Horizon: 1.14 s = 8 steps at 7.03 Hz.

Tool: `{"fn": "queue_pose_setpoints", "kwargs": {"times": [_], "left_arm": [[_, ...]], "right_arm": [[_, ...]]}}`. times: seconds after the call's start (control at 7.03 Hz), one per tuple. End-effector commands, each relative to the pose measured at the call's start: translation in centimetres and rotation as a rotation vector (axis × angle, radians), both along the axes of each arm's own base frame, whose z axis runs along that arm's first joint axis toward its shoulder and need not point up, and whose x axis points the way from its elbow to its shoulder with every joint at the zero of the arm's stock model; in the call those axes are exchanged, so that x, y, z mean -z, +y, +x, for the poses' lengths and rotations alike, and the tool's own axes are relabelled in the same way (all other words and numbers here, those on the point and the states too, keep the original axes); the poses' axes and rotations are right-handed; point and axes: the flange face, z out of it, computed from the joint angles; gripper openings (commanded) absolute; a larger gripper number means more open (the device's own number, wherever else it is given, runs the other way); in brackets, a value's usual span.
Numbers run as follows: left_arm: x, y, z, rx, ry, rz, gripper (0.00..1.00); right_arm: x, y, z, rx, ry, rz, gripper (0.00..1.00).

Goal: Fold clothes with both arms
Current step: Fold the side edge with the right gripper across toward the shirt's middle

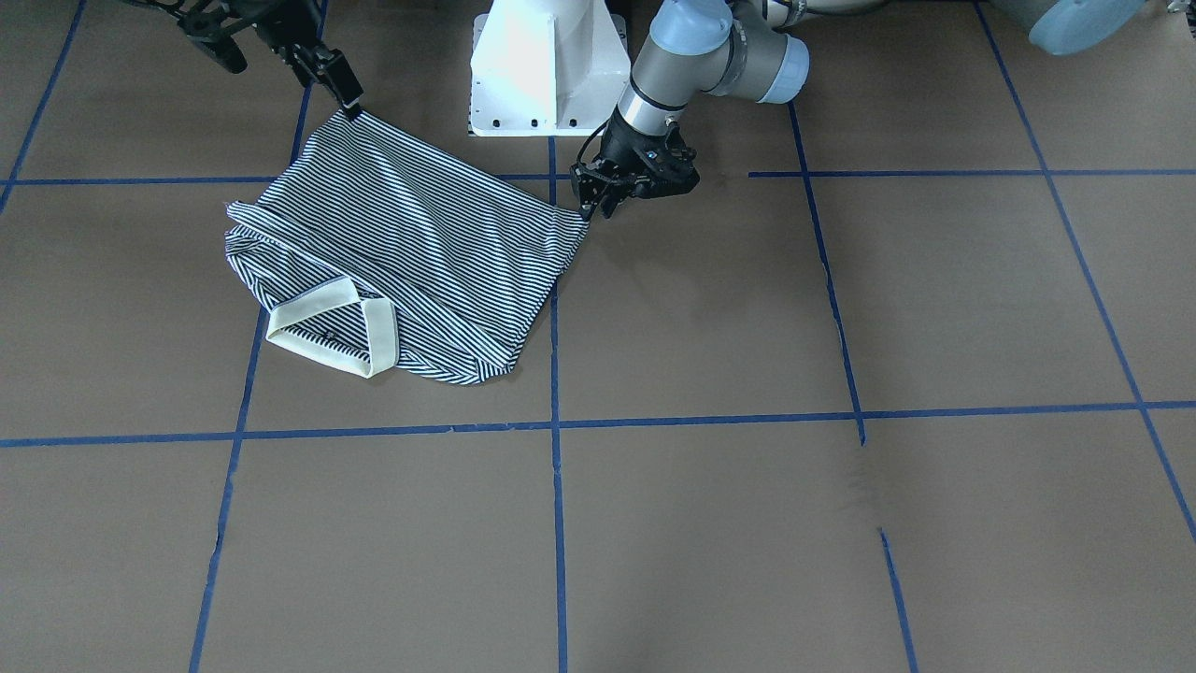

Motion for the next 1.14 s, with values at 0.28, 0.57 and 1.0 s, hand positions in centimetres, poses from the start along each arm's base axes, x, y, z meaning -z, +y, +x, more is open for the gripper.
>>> {"fn": "queue_pose_setpoints", "kwargs": {"times": [0.28, 0.57, 1.0], "left_arm": [[-0.7, 0.3, 1.0, -0.009, -0.018, -0.002, 0.42], [-0.1, 0.3, 1.3, -0.005, -0.01, 0.004, 0.42], [-0.1, 0.1, 1.9, -0.002, -0.014, 0.006, 0.32]], "right_arm": [[-0.9, -1.6, -0.3, -0.028, 0.019, 0.001, 1.0], [-1.0, -1.6, -0.3, -0.03, 0.022, 0.0, 1.0], [-1.3, -1.5, -0.6, -0.024, 0.03, 0.0, 1.0]]}}
